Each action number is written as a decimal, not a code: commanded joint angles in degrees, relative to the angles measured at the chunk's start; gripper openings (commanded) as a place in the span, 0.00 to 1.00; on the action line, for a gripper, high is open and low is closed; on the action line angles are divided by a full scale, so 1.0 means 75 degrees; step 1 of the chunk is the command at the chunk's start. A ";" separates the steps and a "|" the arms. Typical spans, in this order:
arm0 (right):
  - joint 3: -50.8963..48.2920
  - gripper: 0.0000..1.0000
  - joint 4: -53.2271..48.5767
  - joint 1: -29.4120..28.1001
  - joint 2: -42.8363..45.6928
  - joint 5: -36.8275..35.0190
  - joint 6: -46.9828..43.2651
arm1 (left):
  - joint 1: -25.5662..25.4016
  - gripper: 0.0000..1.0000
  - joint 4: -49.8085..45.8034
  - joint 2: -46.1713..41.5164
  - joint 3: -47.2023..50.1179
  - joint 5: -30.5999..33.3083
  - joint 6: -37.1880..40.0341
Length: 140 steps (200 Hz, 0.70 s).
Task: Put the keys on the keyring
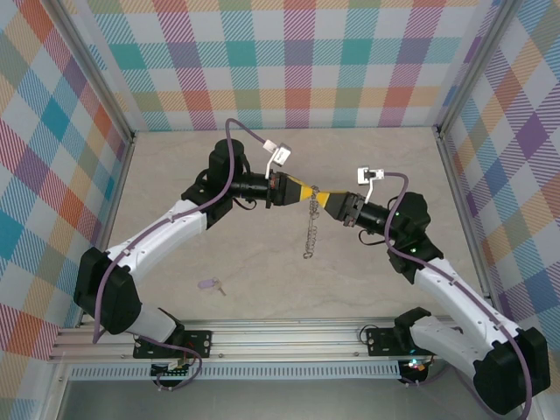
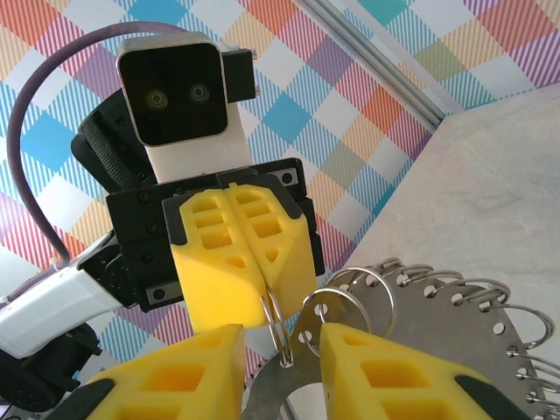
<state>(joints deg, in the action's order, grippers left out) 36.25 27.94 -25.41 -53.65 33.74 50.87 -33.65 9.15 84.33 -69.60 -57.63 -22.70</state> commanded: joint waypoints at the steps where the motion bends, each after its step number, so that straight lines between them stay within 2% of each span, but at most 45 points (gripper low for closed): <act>1: 0.0293 0.26 0.0489 0.0036 -0.0107 0.0162 0.0163 | -0.0048 0.00 0.0363 0.0015 -0.0311 -0.0180 -0.0042; 61: 0.0429 0.21 0.0670 0.0036 -0.0316 0.0282 0.0301 | -0.0119 0.00 0.0351 0.0015 -0.0329 -0.0180 -0.0067; 77: 0.0475 0.14 0.0733 0.0039 -0.0402 0.0340 0.0330 | -0.0131 0.00 0.0351 0.0037 -0.0343 -0.0174 -0.0070; 96: 0.0525 0.00 0.0708 0.0035 -0.0496 0.0377 0.0330 | -0.0142 0.00 0.0383 0.0043 -0.0368 -0.0099 -0.0126; 132: 0.0511 0.00 0.0530 0.0037 -0.0483 0.0150 0.0240 | -0.0142 0.00 0.0283 -0.0165 -0.0266 0.0641 -0.0370; 140: 0.0506 0.00 0.0435 0.0043 -0.0434 0.0050 0.0206 | -0.0142 0.05 0.0298 -0.0275 -0.0166 0.0929 -0.0502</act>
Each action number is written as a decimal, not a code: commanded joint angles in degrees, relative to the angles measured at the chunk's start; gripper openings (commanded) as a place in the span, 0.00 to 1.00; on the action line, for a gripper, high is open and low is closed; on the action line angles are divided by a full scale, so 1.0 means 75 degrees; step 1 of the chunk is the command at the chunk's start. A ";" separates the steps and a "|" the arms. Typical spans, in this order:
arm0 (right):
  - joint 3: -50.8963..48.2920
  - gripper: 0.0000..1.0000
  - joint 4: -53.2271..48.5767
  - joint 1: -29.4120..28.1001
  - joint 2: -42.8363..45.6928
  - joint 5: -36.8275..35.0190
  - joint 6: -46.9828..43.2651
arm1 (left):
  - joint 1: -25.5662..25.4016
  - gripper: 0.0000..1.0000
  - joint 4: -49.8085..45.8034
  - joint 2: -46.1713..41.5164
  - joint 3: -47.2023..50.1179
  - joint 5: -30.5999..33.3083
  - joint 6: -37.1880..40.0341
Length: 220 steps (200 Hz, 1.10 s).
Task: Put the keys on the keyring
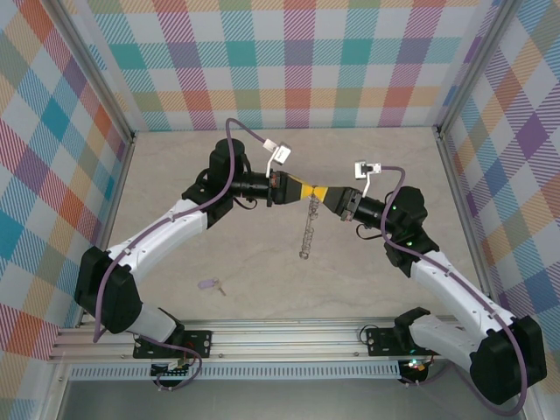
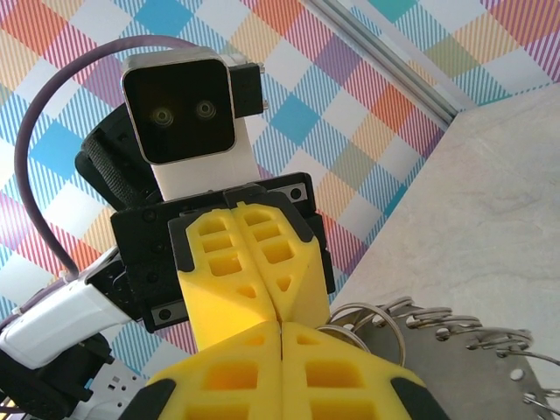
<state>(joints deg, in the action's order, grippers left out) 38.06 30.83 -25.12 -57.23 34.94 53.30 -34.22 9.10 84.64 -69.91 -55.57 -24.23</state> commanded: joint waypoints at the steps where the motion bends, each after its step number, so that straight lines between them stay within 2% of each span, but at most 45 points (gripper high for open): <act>1: 0.0267 0.00 0.0044 0.0002 0.0053 -0.0123 -0.0120 | -0.0066 0.06 0.0318 -0.0328 -0.0107 0.0693 -0.0321; 38: 0.0040 0.00 0.0158 0.0003 0.0299 -0.0520 0.0009 | -0.0032 0.40 0.1557 -0.0928 0.0835 0.1937 -0.1761; 57: -0.0147 0.00 0.0475 0.0005 0.0513 -0.0724 0.0160 | -0.0043 0.47 0.2353 -0.1171 0.1290 0.2414 -0.2612; 129: -0.0358 0.00 0.1839 -0.0022 0.0858 -0.1437 0.0837 | -0.0173 0.44 0.3624 -0.1619 0.2026 0.2920 -0.3885; 220: -0.0152 0.00 0.2504 -0.0663 0.0427 -0.2029 0.1144 | -0.0725 0.42 0.3825 -0.1662 0.1953 0.3167 -0.3754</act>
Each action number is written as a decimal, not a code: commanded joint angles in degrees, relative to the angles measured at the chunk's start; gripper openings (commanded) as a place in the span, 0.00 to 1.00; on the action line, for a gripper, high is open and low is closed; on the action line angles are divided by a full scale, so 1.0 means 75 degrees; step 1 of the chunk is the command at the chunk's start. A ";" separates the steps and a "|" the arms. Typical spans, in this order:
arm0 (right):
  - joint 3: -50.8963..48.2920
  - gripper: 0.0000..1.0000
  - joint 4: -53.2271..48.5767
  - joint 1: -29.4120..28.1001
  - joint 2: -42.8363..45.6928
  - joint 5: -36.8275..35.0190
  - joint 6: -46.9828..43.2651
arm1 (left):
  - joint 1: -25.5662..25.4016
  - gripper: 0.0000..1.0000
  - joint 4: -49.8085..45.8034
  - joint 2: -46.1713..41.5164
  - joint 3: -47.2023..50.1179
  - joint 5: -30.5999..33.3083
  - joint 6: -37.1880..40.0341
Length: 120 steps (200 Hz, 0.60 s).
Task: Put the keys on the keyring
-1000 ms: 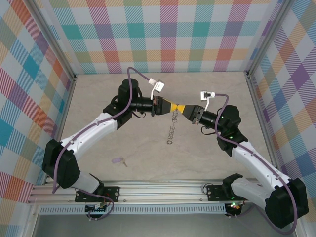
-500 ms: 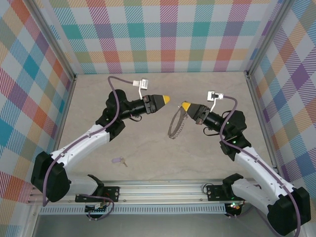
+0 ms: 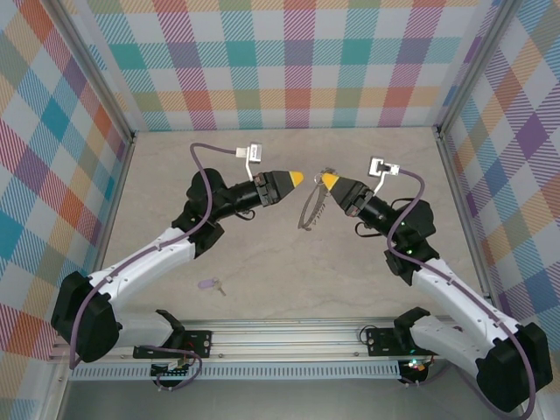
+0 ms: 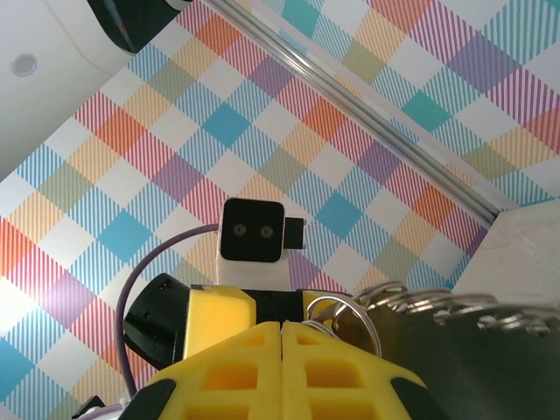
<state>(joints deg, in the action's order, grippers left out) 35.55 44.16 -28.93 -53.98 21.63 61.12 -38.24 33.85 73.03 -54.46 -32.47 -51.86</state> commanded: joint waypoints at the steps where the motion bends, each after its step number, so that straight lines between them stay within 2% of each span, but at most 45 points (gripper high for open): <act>1: 0.0183 0.00 0.0730 -0.0159 -0.0009 -0.0256 0.0100 | -0.0193 0.42 0.0526 -0.0110 -0.0109 0.0081 -0.0070; 120: 0.0410 0.00 0.1295 -0.0455 -0.0735 -0.0388 0.0289 | -0.0478 0.39 0.0866 0.0117 0.0038 0.0154 -0.0058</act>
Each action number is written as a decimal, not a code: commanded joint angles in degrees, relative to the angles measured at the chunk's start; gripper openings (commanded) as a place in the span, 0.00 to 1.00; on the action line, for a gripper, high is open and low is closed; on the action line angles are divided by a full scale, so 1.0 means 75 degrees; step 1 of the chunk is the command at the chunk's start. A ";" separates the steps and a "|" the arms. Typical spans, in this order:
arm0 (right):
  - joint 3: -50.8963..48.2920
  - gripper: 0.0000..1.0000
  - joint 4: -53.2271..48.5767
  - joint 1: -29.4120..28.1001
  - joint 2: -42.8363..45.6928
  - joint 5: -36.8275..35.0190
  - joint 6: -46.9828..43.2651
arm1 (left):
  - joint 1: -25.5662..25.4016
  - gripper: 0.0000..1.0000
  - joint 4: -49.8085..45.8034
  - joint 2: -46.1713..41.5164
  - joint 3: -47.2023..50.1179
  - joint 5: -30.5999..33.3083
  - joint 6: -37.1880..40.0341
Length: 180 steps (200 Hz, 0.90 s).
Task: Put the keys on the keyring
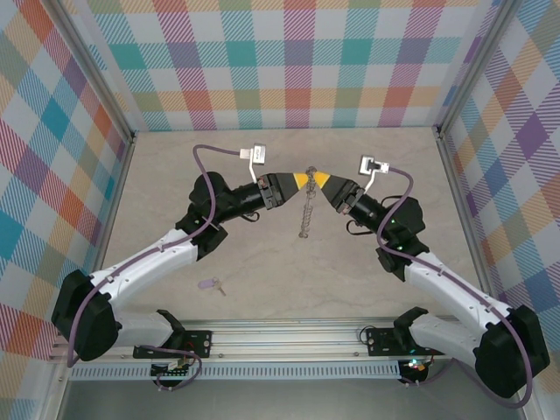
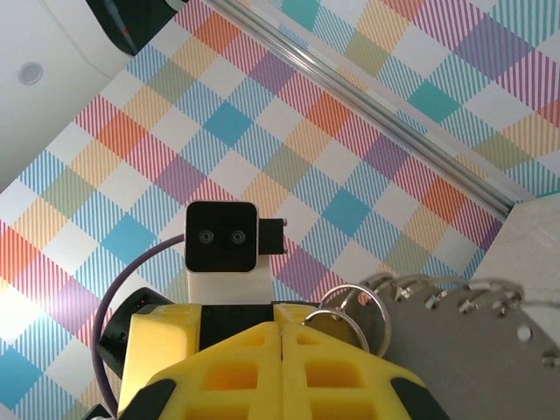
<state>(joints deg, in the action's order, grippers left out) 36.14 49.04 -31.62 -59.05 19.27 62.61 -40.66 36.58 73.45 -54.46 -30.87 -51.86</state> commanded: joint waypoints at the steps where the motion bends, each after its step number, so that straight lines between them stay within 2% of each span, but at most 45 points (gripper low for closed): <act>1: 0.0334 0.00 0.0651 -0.0097 -0.0066 -0.0073 0.0096 | -0.0155 0.39 0.0508 0.0068 0.0034 -0.0057 -0.0053; 61: 0.0341 0.00 0.0658 -0.0120 -0.0168 -0.0049 0.0072 | -0.0155 0.38 0.0566 0.0269 0.0053 0.0002 -0.0003; 103: 0.0310 0.00 0.0547 -0.0122 -0.0166 -0.0073 0.0019 | -0.0147 0.34 0.0535 0.0283 0.0126 0.0069 0.0088; 127: 0.0234 0.00 0.0574 -0.0123 -0.0201 -0.0106 0.0031 | -0.0156 0.25 0.0540 0.0280 0.0157 0.0082 0.0075; 167: 0.0104 0.00 0.0525 -0.0121 -0.0216 -0.0131 0.0084 | -0.0155 0.02 0.0520 0.0258 0.0216 0.0143 0.0122; 180: 0.0043 0.02 0.0325 -0.0120 -0.0123 -0.0165 0.0048 | -0.0155 0.00 0.0387 0.0244 0.0247 0.0154 0.0252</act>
<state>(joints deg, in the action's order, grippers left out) 36.47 50.09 -32.23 -60.58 17.98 62.61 -40.86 38.11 75.50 -53.65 -28.84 -51.57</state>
